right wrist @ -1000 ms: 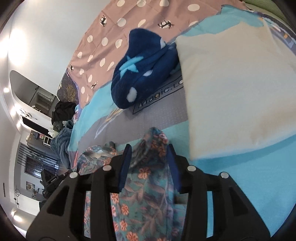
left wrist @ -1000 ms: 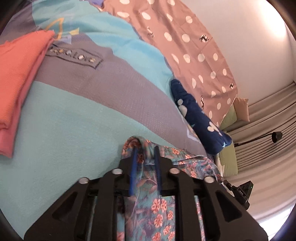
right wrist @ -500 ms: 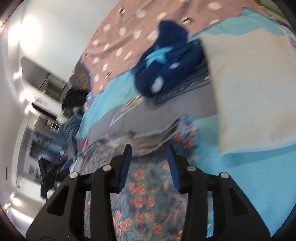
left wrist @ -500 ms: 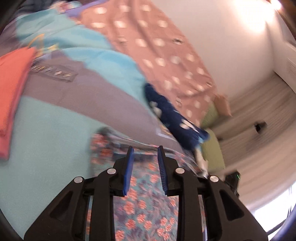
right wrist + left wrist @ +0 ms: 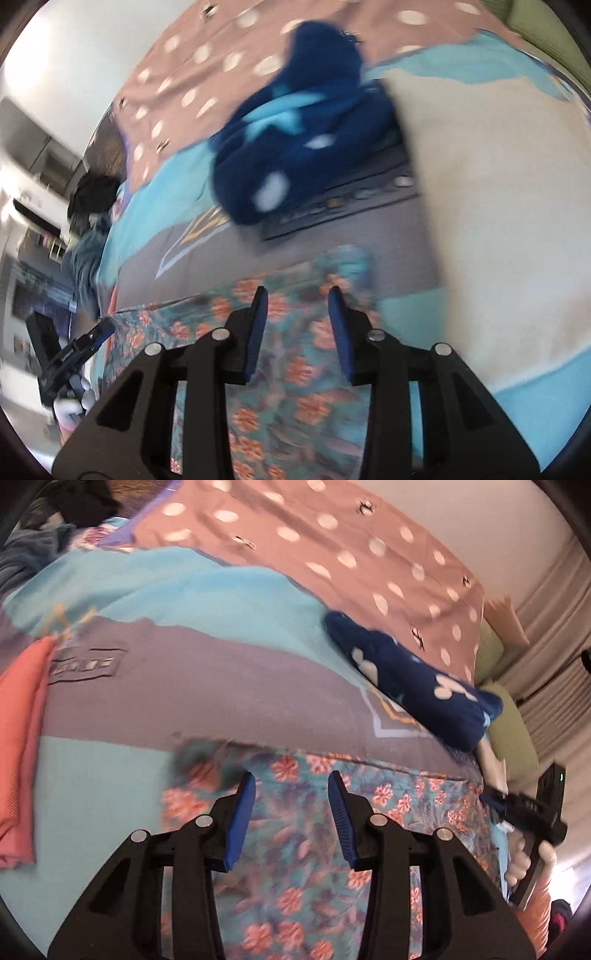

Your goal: Fold small clothes

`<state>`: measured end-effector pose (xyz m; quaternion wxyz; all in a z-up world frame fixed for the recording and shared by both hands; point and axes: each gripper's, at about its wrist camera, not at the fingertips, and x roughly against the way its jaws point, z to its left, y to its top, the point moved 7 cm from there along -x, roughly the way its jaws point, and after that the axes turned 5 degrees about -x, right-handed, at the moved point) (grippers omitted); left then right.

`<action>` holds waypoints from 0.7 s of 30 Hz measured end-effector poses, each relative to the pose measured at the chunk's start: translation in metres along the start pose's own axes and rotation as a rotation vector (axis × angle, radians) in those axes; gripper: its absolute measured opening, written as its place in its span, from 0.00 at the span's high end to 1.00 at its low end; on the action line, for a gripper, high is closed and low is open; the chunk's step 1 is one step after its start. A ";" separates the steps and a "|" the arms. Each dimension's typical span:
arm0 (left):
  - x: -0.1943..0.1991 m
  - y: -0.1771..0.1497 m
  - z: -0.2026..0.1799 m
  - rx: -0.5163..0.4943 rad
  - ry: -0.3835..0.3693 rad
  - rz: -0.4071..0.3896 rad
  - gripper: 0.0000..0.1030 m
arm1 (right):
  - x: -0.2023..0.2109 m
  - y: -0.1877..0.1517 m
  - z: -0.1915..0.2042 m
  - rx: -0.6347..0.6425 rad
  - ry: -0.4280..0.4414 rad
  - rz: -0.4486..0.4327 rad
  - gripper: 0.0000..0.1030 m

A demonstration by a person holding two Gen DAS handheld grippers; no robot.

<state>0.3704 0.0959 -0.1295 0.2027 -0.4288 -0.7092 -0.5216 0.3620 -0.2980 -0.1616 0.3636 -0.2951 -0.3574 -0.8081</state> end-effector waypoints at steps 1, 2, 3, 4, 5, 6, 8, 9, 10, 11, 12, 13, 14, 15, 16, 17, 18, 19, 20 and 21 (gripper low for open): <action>0.010 -0.006 0.002 0.001 -0.014 -0.010 0.59 | 0.011 -0.011 -0.005 0.018 0.001 -0.005 0.66; 0.024 -0.016 0.005 -0.005 -0.021 -0.025 0.59 | 0.020 -0.019 -0.009 0.030 -0.001 -0.010 0.66; 0.036 -0.025 0.007 -0.011 -0.030 -0.036 0.59 | 0.034 -0.033 -0.017 0.038 0.005 -0.019 0.65; 0.055 -0.042 0.010 -0.012 -0.048 -0.055 0.59 | 0.047 -0.046 -0.025 0.030 0.019 -0.024 0.65; 0.071 -0.054 0.017 0.001 -0.048 -0.080 0.59 | 0.059 -0.058 -0.033 0.017 0.033 -0.028 0.65; 0.090 -0.070 0.023 0.016 -0.043 -0.115 0.59 | 0.072 -0.069 -0.040 -0.002 0.045 -0.033 0.65; 0.123 -0.098 0.036 0.055 -0.043 -0.180 0.58 | 0.100 -0.099 -0.059 -0.038 0.061 -0.046 0.65; 0.143 -0.120 0.044 0.097 -0.065 -0.212 0.58 | 0.111 -0.115 -0.064 -0.048 0.062 -0.050 0.64; 0.153 -0.134 0.047 0.128 -0.087 -0.223 0.58 | 0.126 -0.135 -0.072 -0.065 0.064 -0.048 0.63; 0.165 -0.157 0.053 0.175 -0.118 -0.220 0.58 | 0.135 -0.148 -0.077 -0.080 0.070 -0.040 0.63; 0.171 -0.172 0.056 0.198 -0.131 -0.204 0.58 | 0.142 -0.161 -0.080 -0.094 0.075 -0.029 0.63; 0.175 -0.187 0.059 0.214 -0.134 -0.180 0.58 | 0.151 -0.178 -0.086 -0.116 0.080 -0.016 0.63; 0.180 -0.202 0.061 0.224 -0.125 -0.149 0.58 | 0.157 -0.189 -0.088 -0.134 0.089 -0.007 0.63; 0.186 -0.213 0.061 0.224 -0.122 -0.131 0.58 | 0.162 -0.195 -0.090 -0.141 0.100 0.001 0.63; 0.189 -0.218 0.059 0.222 -0.128 -0.124 0.58 | 0.166 -0.204 -0.087 -0.141 0.112 0.010 0.63; 0.195 -0.226 0.056 0.224 -0.152 -0.116 0.58 | 0.172 -0.213 -0.084 -0.124 0.115 0.008 0.63; 0.199 -0.232 0.052 0.228 -0.180 -0.112 0.58 | 0.175 -0.218 -0.080 -0.113 0.119 0.005 0.63; 0.202 -0.236 0.046 0.232 -0.217 -0.111 0.58 | 0.178 -0.224 -0.076 -0.106 0.137 0.009 0.62; 0.204 -0.240 0.038 0.236 -0.265 -0.106 0.58 | 0.177 -0.228 -0.073 -0.111 0.160 0.013 0.62; 0.202 -0.244 0.031 0.238 -0.297 -0.098 0.58 | 0.177 -0.231 -0.070 -0.122 0.185 0.015 0.61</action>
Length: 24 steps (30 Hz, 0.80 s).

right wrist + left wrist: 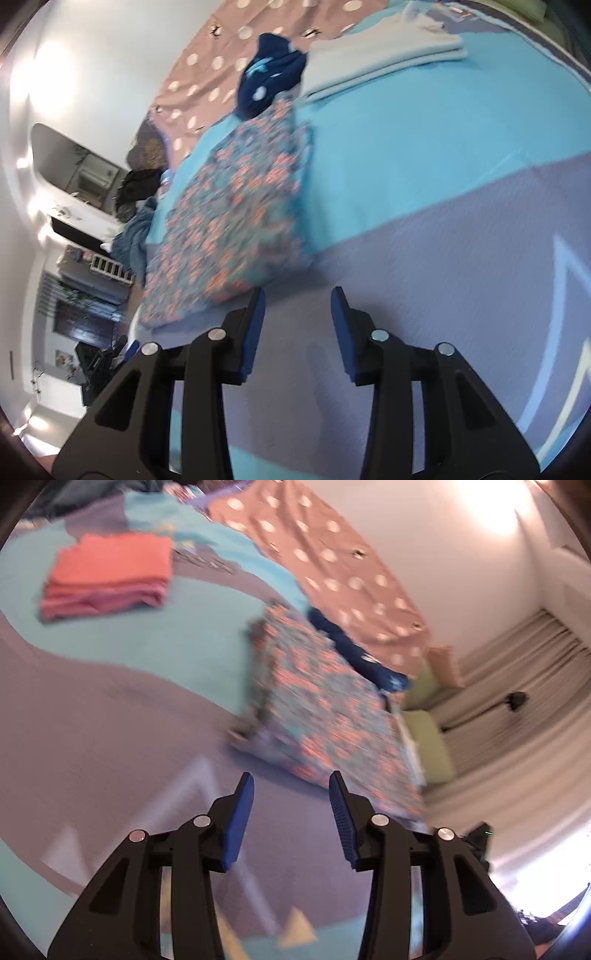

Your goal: Fold small clothes

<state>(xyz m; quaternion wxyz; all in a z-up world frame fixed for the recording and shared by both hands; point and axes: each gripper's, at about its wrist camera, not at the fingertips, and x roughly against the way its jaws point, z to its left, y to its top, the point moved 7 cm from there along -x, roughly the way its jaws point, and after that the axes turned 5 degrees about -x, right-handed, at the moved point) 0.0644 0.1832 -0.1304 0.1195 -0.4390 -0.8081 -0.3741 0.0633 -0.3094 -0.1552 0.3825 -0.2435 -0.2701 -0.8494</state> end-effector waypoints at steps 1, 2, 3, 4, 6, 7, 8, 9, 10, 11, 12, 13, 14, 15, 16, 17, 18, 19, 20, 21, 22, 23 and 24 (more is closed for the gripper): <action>-0.005 -0.006 -0.004 0.010 -0.022 0.014 0.58 | -0.003 -0.003 0.002 -0.022 0.032 0.005 0.59; -0.010 -0.011 -0.005 0.019 -0.032 0.027 0.58 | -0.008 -0.006 0.004 -0.056 0.071 0.014 0.59; -0.018 -0.017 -0.006 0.039 -0.046 0.047 0.58 | -0.015 -0.008 0.004 -0.092 0.100 0.019 0.57; -0.024 -0.021 -0.004 0.063 -0.059 0.065 0.57 | -0.021 -0.007 0.004 -0.119 0.112 0.017 0.53; -0.044 -0.027 0.003 0.116 -0.053 0.089 0.54 | -0.035 -0.004 0.000 -0.188 0.121 -0.015 0.50; -0.048 -0.024 0.004 0.123 -0.050 0.061 0.54 | -0.039 0.000 -0.002 -0.218 0.135 -0.041 0.51; -0.051 -0.019 0.004 0.122 -0.048 0.043 0.54 | -0.040 0.004 -0.002 -0.241 0.152 -0.063 0.51; -0.054 -0.014 0.005 0.132 -0.039 0.032 0.54 | -0.043 0.009 0.000 -0.259 0.166 -0.077 0.47; -0.057 -0.009 0.007 0.153 -0.033 0.021 0.54 | -0.046 0.014 0.003 -0.273 0.180 -0.086 0.40; -0.060 -0.003 0.011 0.186 -0.038 0.007 0.54 | -0.049 0.017 0.006 -0.275 0.180 -0.090 0.37; -0.064 0.002 0.014 0.212 -0.045 -0.002 0.54 | -0.052 0.020 0.008 -0.274 0.162 -0.094 0.37; -0.066 0.006 0.016 0.232 -0.050 -0.010 0.54 | -0.054 0.023 0.009 -0.273 0.138 -0.101 0.37; -0.069 0.012 0.017 0.252 -0.055 -0.027 0.54 | -0.056 0.026 0.010 -0.273 0.119 -0.117 0.39; -0.072 0.016 0.017 0.256 -0.055 -0.042 0.59 | -0.058 0.028 0.009 -0.273 0.097 -0.135 0.47; -0.074 0.018 0.016 0.254 -0.050 -0.051 0.78 | -0.060 0.031 0.007 -0.270 0.056 -0.153 0.73; -0.078 0.019 0.017 0.255 -0.041 -0.060 0.86 | -0.062 0.033 0.004 -0.273 0.046 -0.154 0.84; -0.079 0.019 0.019 0.273 -0.050 -0.064 0.87 | -0.063 0.032 0.001 -0.293 0.063 -0.147 0.86; -0.075 0.019 0.018 0.294 -0.078 -0.080 0.88 | -0.060 0.031 0.001 -0.312 0.092 -0.149 0.88; -0.069 0.021 0.016 0.289 -0.089 -0.090 0.89 | -0.053 0.030 0.003 -0.298 0.101 -0.151 0.88; -0.061 0.021 0.010 0.267 -0.094 -0.101 0.90 | -0.046 0.029 0.006 -0.269 0.098 -0.154 0.89; -0.054 0.020 0.006 0.247 -0.095 -0.104 0.90 | -0.035 0.026 0.013 -0.228 0.094 -0.148 0.89; -0.044 0.018 -0.003 0.209 -0.093 -0.102 0.90 | -0.028 0.022 0.016 -0.204 0.086 -0.145 0.89; -0.035 0.014 -0.011 0.181 -0.097 -0.093 0.90 | -0.018 0.018 0.019 -0.181 0.075 -0.143 0.89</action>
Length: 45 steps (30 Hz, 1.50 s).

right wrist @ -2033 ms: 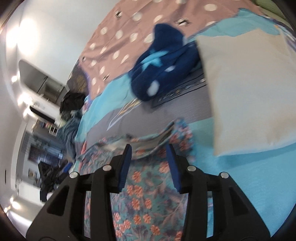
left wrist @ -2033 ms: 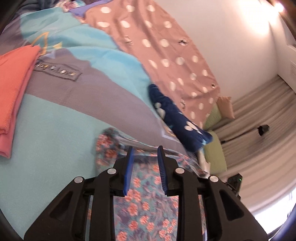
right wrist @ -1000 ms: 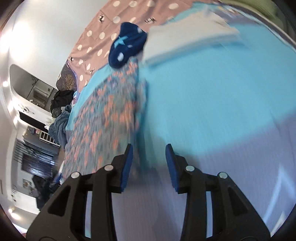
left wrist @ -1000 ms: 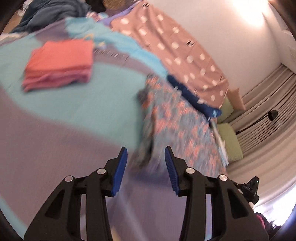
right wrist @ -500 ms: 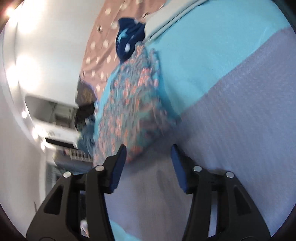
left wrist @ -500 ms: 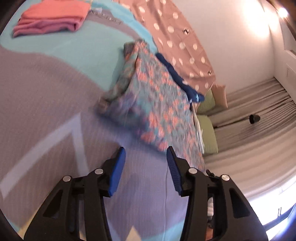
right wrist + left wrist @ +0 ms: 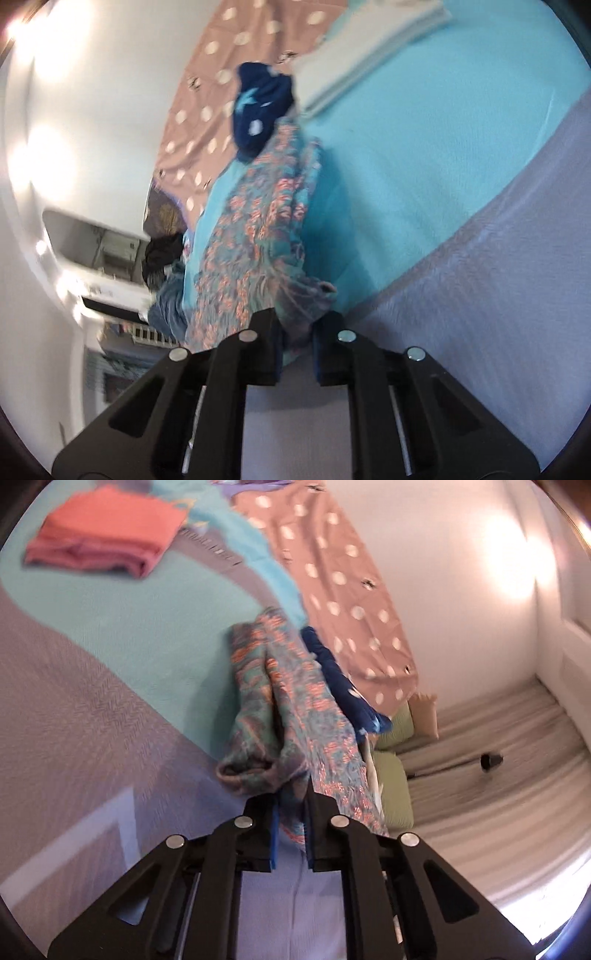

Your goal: Fold small clothes

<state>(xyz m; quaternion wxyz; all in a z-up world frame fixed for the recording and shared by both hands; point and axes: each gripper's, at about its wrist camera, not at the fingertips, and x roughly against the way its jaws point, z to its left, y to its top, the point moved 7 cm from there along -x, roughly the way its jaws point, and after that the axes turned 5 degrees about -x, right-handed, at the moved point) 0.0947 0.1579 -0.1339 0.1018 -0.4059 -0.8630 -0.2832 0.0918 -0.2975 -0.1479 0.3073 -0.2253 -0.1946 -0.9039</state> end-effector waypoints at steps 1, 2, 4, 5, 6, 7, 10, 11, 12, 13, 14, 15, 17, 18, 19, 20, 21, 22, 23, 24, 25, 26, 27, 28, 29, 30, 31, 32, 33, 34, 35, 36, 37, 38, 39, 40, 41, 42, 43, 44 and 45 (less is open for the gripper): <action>0.009 -0.007 -0.009 -0.025 -0.009 0.018 0.90 | 0.010 -0.004 0.002 0.022 -0.012 0.000 0.89; 0.017 -0.015 -0.014 -0.041 -0.010 0.036 0.90 | 0.024 -0.010 0.001 0.044 -0.028 0.003 0.89; 0.033 -0.038 -0.023 -0.062 0.002 0.087 0.90 | 0.045 -0.024 -0.007 0.062 -0.059 0.024 0.89; 0.044 -0.056 -0.024 -0.072 0.019 0.125 0.90 | 0.058 -0.035 -0.018 0.057 -0.081 0.043 0.89; 0.053 -0.072 -0.023 -0.077 0.038 0.157 0.90 | 0.067 -0.045 -0.028 0.047 -0.094 0.061 0.88; 0.058 -0.081 -0.020 -0.078 0.051 0.178 0.90 | 0.075 -0.056 -0.039 0.030 -0.102 0.080 0.87; 0.087 -0.089 -0.003 -0.091 0.218 0.192 0.89 | 0.088 -0.082 -0.077 -0.041 -0.151 0.116 0.82; 0.099 -0.079 0.000 -0.104 0.292 0.153 0.89 | 0.092 -0.086 -0.084 -0.063 -0.120 0.111 0.83; 0.114 -0.064 -0.002 -0.140 0.372 0.081 0.88 | 0.095 -0.087 -0.087 -0.080 -0.092 0.109 0.83; 0.126 -0.050 -0.009 -0.184 0.434 0.016 0.86 | 0.097 -0.087 -0.087 -0.083 -0.078 0.110 0.80; 0.137 -0.031 -0.026 -0.245 0.471 -0.057 0.86 | 0.099 -0.086 -0.086 -0.063 -0.072 0.109 0.79; 0.137 -0.024 -0.041 -0.276 0.458 -0.080 0.83 | 0.098 -0.086 -0.085 -0.038 -0.074 0.109 0.78; 0.116 -0.014 -0.084 -0.375 0.372 -0.074 0.71 | 0.096 -0.088 -0.081 0.007 -0.062 0.111 0.75; 0.096 -0.014 -0.103 -0.419 0.335 -0.048 0.65 | 0.096 -0.090 -0.080 0.015 -0.050 0.112 0.71; 0.072 -0.020 -0.121 -0.461 0.296 -0.004 0.63 | 0.096 -0.091 -0.078 0.022 -0.036 0.111 0.68; 0.037 -0.031 -0.141 -0.501 0.247 0.075 0.63 | 0.096 -0.092 -0.077 0.032 -0.027 0.107 0.67; -0.004 -0.048 -0.160 -0.531 0.203 0.175 0.63 | 0.098 -0.093 -0.076 0.050 -0.022 0.105 0.66; -0.041 -0.065 -0.174 -0.554 0.177 0.263 0.63 | 0.100 -0.093 -0.075 0.065 -0.025 0.100 0.65; -0.062 -0.079 -0.182 -0.572 0.164 0.322 0.63 | 0.104 -0.093 -0.074 0.102 -0.042 0.084 0.65; -0.091 -0.097 -0.192 -0.595 0.156 0.393 0.63 | 0.105 -0.091 -0.073 0.127 -0.055 0.071 0.63; -0.114 -0.116 -0.201 -0.619 0.152 0.451 0.63 | 0.108 -0.091 -0.072 0.158 -0.071 0.056 0.62; -0.145 -0.137 -0.212 -0.660 0.144 0.521 0.63 | 0.112 -0.091 -0.072 0.204 -0.096 0.039 0.62; -0.169 -0.152 -0.220 -0.695 0.146 0.567 0.63 | 0.114 -0.091 -0.071 0.237 -0.110 0.030 0.61; -0.188 -0.161 -0.225 -0.715 0.146 0.598 0.63 | 0.116 -0.090 -0.069 0.282 -0.124 0.024 0.58; -0.208 -0.177 -0.232 -0.734 0.140 0.651 0.63 | 0.117 -0.090 -0.068 0.313 -0.125 0.026 0.57; -0.224 -0.189 -0.235 -0.741 0.143 0.688 0.63 | 0.118 -0.089 -0.069 0.333 -0.123 0.028 0.56; -0.236 -0.198 -0.237 -0.746 0.162 0.717 0.63 | 0.119 -0.088 -0.068 0.356 -0.119 0.030 0.53; -0.253 -0.205 -0.239 -0.757 0.194 0.751 0.63 | 0.119 -0.084 -0.067 0.379 -0.105 0.034 0.53; -0.268 -0.208 -0.240 -0.769 0.218 0.771 0.63 | 0.119 -0.081 -0.065 0.390 -0.085 0.038 0.53; -0.276 -0.212 -0.241 -0.782 0.241 0.781 0.63 | 0.119 -0.077 -0.064 0.394 -0.057 0.044 0.53; -0.288 -0.217 -0.243 -0.806 0.268 0.795 0.63 | 0.118 -0.071 -0.062 0.389 -0.018 0.053 0.53; -0.294 -0.221 -0.244 -0.825 0.286 0.806 0.63 | 0.116 -0.067 -0.060 0.383 0.015 0.061 0.53; -0.301 -0.222 -0.244 -0.841 0.308 0.808 0.63 | 0.113 -0.061 -0.058 0.373 0.051 0.071 0.53; -0.309 -0.222 -0.245 -0.865 0.342 0.802 0.63 | 0.110 -0.058 -0.055 0.368 0.069 0.077 0.53; -0.318 -0.221 -0.244 -0.885 0.371 0.796 0.63 | 0.106 -0.055 -0.052 0.364 0.083 0.081 0.56; -0.326 -0.219 -0.245 -0.901 0.399 0.788 0.63 | 0.101 -0.052 -0.051 0.359 0.089 0.091 0.65; -0.330 -0.219 -0.246 -0.905 0.412 0.787 0.63 | 0.099 -0.052 -0.051 0.357 0.086 0.102 0.71; -0.336 -0.219 -0.246 -0.910 0.426 0.790 0.63 | 0.096 -0.053 -0.052 0.355 0.080 0.118 0.83; -0.340 -0.218 -0.246 -0.913 0.438 0.792 0.63 | 0.095 -0.054 -0.053 0.354 0.082 0.131 0.92; -0.346 -0.217 -0.244 -0.920 0.469 0.787 0.63 | 0.094 -0.056 -0.054 0.352 0.088 0.140 0.94; -0.351 -0.208 -0.241 -0.925 0.499 0.776 0.63 | 0.096 -0.057 -0.055 0.348 0.097 0.142 0.95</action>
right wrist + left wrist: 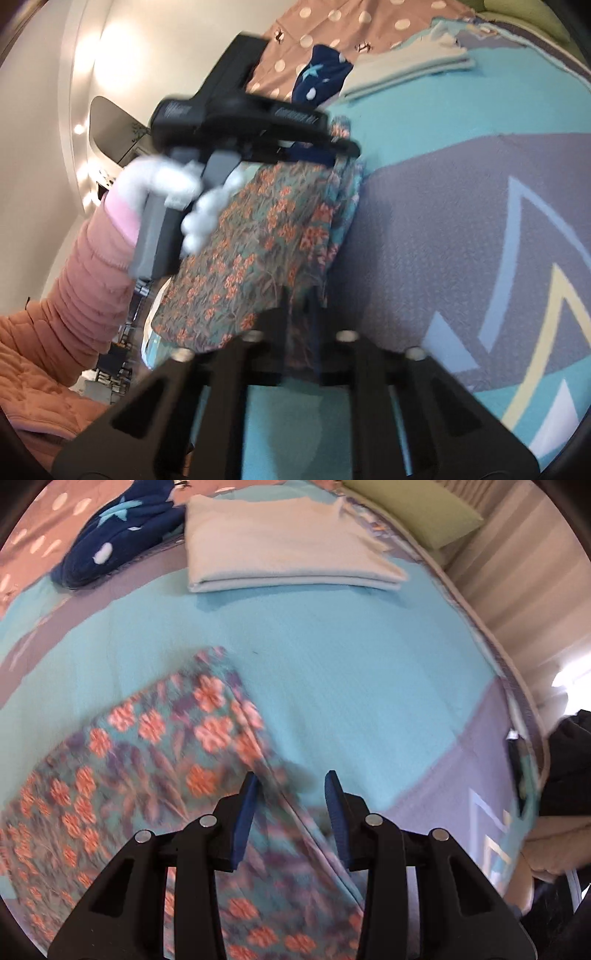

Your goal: Fold small clothes

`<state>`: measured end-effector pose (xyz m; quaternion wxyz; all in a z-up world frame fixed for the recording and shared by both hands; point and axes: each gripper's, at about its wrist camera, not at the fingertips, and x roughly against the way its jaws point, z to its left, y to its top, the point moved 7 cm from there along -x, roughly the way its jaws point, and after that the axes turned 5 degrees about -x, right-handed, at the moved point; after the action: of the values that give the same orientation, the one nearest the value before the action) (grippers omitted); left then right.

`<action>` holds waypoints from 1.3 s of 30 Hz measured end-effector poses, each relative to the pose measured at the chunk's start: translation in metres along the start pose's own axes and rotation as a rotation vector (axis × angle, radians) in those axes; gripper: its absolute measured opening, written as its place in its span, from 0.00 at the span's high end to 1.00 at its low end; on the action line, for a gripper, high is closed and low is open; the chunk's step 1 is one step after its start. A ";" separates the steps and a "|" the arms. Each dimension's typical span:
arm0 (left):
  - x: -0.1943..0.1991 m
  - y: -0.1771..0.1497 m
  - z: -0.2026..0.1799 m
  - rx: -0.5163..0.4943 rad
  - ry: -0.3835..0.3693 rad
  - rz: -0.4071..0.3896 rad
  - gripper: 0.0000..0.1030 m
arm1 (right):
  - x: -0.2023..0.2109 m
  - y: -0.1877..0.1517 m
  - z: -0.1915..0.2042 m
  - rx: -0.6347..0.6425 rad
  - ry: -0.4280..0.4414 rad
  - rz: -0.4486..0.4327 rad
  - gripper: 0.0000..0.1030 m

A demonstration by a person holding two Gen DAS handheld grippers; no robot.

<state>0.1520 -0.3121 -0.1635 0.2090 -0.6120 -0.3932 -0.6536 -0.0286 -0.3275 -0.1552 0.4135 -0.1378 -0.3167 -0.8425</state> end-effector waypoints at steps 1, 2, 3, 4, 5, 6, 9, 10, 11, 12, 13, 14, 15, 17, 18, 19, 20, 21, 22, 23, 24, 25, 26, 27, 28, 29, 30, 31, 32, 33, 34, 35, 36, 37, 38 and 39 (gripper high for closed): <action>-0.002 0.004 0.004 0.012 0.019 -0.002 0.63 | 0.003 -0.001 0.001 -0.001 0.012 -0.004 0.96; -0.004 0.009 0.009 0.026 0.031 -0.010 0.63 | 0.008 -0.003 0.002 0.000 0.030 -0.013 0.96; -0.004 0.013 0.010 0.031 0.038 -0.020 0.66 | 0.013 -0.004 0.005 0.003 0.037 -0.022 0.97; -0.003 0.016 0.012 0.033 0.041 -0.033 0.83 | 0.017 -0.006 0.005 0.002 0.044 -0.026 0.97; -0.002 0.020 0.013 0.029 0.031 -0.048 0.99 | 0.020 -0.008 0.006 -0.008 0.060 -0.024 0.97; -0.001 0.021 0.013 0.030 0.012 -0.052 0.99 | 0.024 -0.013 0.006 -0.019 0.071 -0.018 0.97; 0.015 0.012 0.001 0.045 -0.100 -0.074 0.99 | 0.032 -0.023 0.003 -0.053 0.105 0.009 0.97; 0.018 0.011 -0.006 0.031 -0.116 -0.085 0.99 | 0.036 -0.030 -0.004 -0.057 0.074 0.019 0.97; 0.020 0.012 -0.013 0.005 -0.103 -0.102 0.99 | 0.036 -0.035 -0.014 -0.071 0.024 0.025 0.97; 0.017 0.014 -0.013 -0.014 -0.052 -0.111 0.99 | 0.035 -0.037 -0.020 -0.086 0.003 0.036 0.99; 0.015 0.015 -0.009 -0.022 -0.008 -0.121 0.99 | 0.034 -0.040 -0.028 -0.107 -0.015 0.047 0.99; 0.012 0.021 0.000 -0.017 0.040 -0.139 0.99 | 0.035 -0.041 -0.035 -0.132 -0.031 0.046 0.99; 0.010 0.024 0.007 -0.002 0.063 -0.152 0.99 | 0.038 -0.041 -0.036 -0.148 -0.016 0.038 0.98; 0.008 0.028 0.017 0.033 0.065 -0.158 0.99 | 0.047 -0.040 -0.025 -0.140 0.055 0.008 0.97; 0.005 0.029 0.022 0.045 0.059 -0.154 0.99 | 0.051 -0.039 -0.020 -0.126 0.073 -0.002 0.89; 0.004 0.028 0.024 0.046 0.053 -0.149 0.99 | 0.053 -0.037 -0.013 -0.099 0.081 -0.015 0.80; 0.001 0.033 0.021 0.036 0.049 -0.145 0.99 | 0.052 -0.034 -0.010 -0.081 0.077 -0.020 0.75; 0.003 0.030 0.020 0.024 0.046 -0.144 0.99 | 0.050 -0.033 -0.007 -0.065 0.070 -0.019 0.72; 0.005 0.026 0.018 0.008 0.043 -0.145 0.98 | 0.045 -0.031 -0.004 -0.053 0.065 -0.007 0.72; 0.007 0.029 0.013 -0.008 0.043 -0.147 0.98 | 0.040 -0.028 -0.003 -0.052 0.065 0.000 0.72; 0.010 0.029 0.011 -0.017 0.048 -0.151 0.97 | 0.036 -0.026 -0.004 -0.055 0.066 0.005 0.71; 0.011 0.028 0.010 -0.023 0.049 -0.155 0.93 | 0.027 -0.018 -0.006 -0.062 0.067 0.011 0.70; 0.013 0.027 0.008 -0.033 0.049 -0.162 0.91 | 0.018 -0.015 -0.012 -0.081 0.061 0.024 0.70; 0.014 0.028 0.008 -0.036 0.049 -0.168 0.85 | 0.007 -0.013 -0.017 -0.098 0.053 0.038 0.71; 0.016 0.028 0.009 -0.038 0.047 -0.173 0.80 | 0.003 -0.014 -0.023 -0.106 0.039 0.052 0.91; 0.017 0.027 0.010 -0.037 0.047 -0.175 0.79 | -0.001 -0.018 -0.025 -0.106 0.018 0.076 0.93; 0.018 0.027 0.013 -0.034 0.053 -0.177 0.79 | 0.002 -0.023 -0.027 -0.099 0.015 0.076 0.94; 0.020 0.027 0.017 -0.029 0.061 -0.178 0.78 | 0.008 -0.027 -0.027 -0.080 0.003 0.079 0.94; 0.022 0.027 0.023 -0.016 0.059 -0.183 0.78 | 0.012 -0.030 -0.030 -0.077 -0.017 0.083 0.94; 0.025 0.027 0.030 0.000 0.055 -0.188 0.77 | 0.014 -0.032 -0.033 -0.087 -0.025 0.086 0.95; 0.029 0.026 0.039 0.016 0.063 -0.196 0.77 | 0.017 -0.035 -0.037 -0.102 -0.022 0.091 0.97; 0.031 0.026 0.046 0.029 0.068 -0.203 0.77 | 0.020 -0.037 -0.042 -0.121 -0.021 0.101 0.98; 0.035 0.024 0.053 0.041 0.065 -0.210 0.77 | 0.024 -0.038 -0.044 -0.135 -0.015 0.099 0.98; 0.038 0.021 0.058 0.048 0.061 -0.214 0.77 | 0.027 -0.038 -0.045 -0.154 -0.002 0.095 0.95; 0.043 0.015 0.065 0.053 0.055 -0.218 0.76 | 0.032 -0.037 -0.044 -0.175 0.028 0.088 0.92; 0.046 0.010 0.069 0.053 0.054 -0.220 0.73 | 0.035 -0.037 -0.041 -0.183 0.057 0.077 0.84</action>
<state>0.1957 -0.2552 -0.1208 0.1625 -0.5417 -0.4696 -0.6780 -0.0782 -0.3588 -0.1844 0.4403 -0.1630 -0.2209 -0.8549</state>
